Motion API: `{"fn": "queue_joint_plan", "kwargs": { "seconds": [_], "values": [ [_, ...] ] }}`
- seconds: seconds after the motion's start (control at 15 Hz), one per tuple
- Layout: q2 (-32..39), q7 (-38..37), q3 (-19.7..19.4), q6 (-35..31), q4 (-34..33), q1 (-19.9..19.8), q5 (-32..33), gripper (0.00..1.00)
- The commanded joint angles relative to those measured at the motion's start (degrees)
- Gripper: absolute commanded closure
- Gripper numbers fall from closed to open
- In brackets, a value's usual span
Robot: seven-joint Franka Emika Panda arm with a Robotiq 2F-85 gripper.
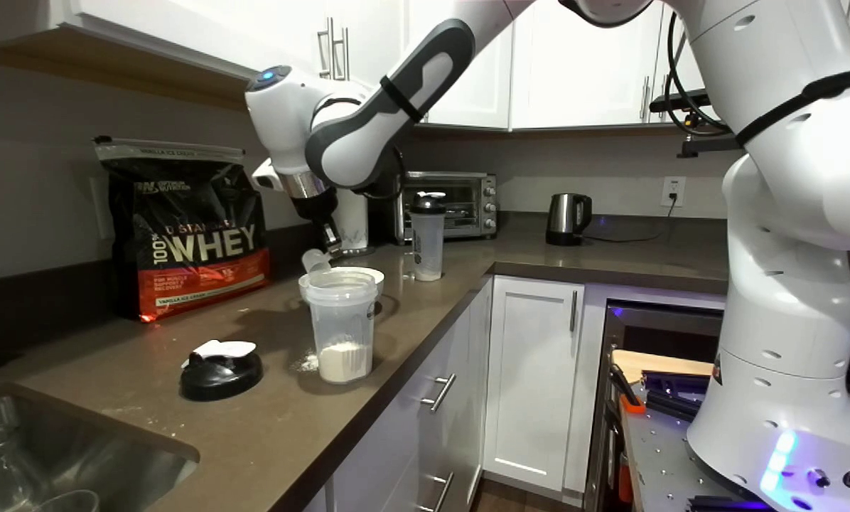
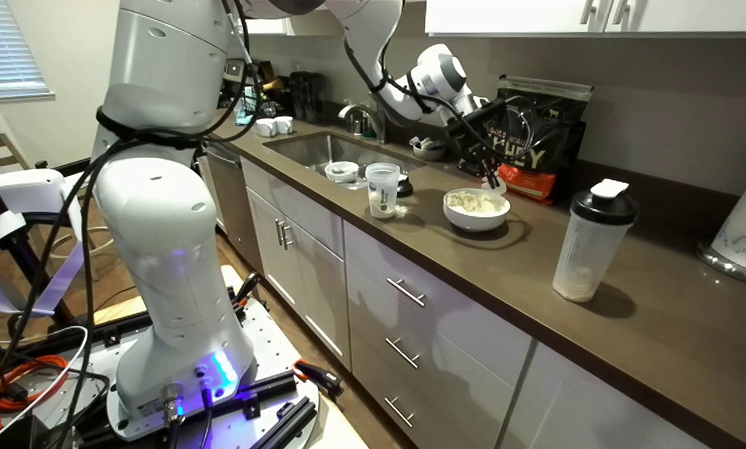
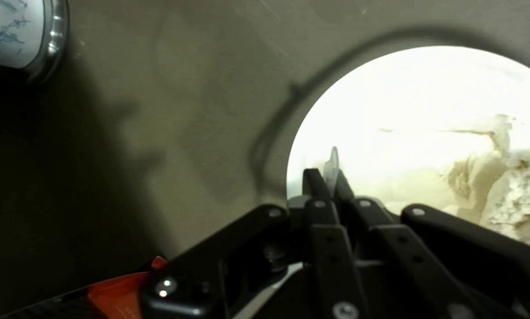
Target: Use the measuring spoon to transfer one spoon of contents from the bowl to the left cup
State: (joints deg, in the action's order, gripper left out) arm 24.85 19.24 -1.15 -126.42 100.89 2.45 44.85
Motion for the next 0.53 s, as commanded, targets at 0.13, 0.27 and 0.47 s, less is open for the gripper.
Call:
{"fn": "queue_joint_plan", "kwargs": {
  "seconds": [0.13, 0.27, 0.47],
  "values": [
    [-1.3, -5.2, -1.2, -5.8, 3.4, -0.1, 7.6, 0.99],
    [-1.3, -6.8, -1.4, -6.7, 3.9, -0.2, 9.7, 0.99],
    [-1.4, -8.1, -1.4, -7.3, 4.6, -0.4, 11.3, 0.99]
  ]
}}
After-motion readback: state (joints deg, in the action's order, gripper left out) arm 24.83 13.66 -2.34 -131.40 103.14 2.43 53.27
